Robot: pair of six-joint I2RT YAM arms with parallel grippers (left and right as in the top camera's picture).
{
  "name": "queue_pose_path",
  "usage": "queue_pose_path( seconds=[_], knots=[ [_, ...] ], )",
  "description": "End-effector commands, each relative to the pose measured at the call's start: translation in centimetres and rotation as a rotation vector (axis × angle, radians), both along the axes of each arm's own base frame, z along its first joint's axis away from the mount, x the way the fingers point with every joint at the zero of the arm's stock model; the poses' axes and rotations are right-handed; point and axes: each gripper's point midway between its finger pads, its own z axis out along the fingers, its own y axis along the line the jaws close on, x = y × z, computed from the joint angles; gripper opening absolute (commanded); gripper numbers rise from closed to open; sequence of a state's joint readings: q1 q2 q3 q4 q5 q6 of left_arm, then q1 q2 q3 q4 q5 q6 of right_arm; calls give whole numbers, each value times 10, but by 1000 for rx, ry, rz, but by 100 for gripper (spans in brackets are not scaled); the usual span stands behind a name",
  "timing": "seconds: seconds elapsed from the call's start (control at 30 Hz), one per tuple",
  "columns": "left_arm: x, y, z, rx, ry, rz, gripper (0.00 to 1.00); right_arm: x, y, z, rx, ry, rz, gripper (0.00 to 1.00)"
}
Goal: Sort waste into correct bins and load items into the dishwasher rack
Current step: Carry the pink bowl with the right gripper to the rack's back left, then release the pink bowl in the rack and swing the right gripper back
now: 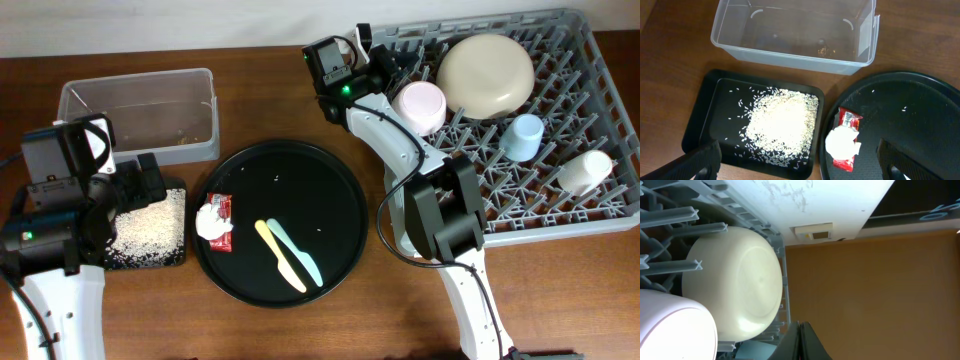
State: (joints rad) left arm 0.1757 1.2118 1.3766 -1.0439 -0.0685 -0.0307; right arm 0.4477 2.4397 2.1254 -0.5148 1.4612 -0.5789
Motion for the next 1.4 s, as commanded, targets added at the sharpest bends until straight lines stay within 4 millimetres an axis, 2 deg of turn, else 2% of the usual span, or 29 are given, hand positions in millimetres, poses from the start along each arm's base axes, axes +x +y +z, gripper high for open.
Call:
queue_pose_path(
  seconds=[0.0,0.1,0.13,0.23,0.33,0.47,0.53,0.57,0.8,0.9,1.0,1.1,1.23,1.3,1.37],
  knots=[
    [0,3,5,8,-13,8,99,-4,-3,10,-15,-77,-48,10],
    [0,3,5,8,-13,8,99,-7,-5,43,35,-249,-90,14],
    [0,3,5,8,-13,8,100,-8,-6,56,57,-298,-95,19],
    [0,3,5,8,-13,8,99,-17,-3,107,127,-418,-89,50],
    [0,3,5,8,-13,8,99,-32,1,161,193,-525,-75,68],
    [0,3,5,8,-13,8,99,-55,0,218,265,-632,-62,76],
    [0,3,5,8,-13,8,99,-75,-5,252,332,-732,-56,85],
    [0,3,5,8,-13,8,99,-81,-6,260,347,-755,-52,89],
    [0,3,5,8,-13,8,99,-117,-9,316,378,-815,26,92],
    [0,3,5,8,-13,8,99,-129,-14,327,371,-792,24,93],
    [0,3,5,8,-13,8,99,-130,-2,333,319,-707,81,95],
    [0,3,5,8,-13,8,99,-119,33,332,180,-506,242,95],
    [0,3,5,8,-13,8,99,-105,83,310,24,-244,450,96],
    [0,3,5,8,-13,8,99,-106,109,300,85,-267,540,99],
    [0,3,5,8,-13,8,99,-109,126,290,175,-296,602,98]
  ],
)
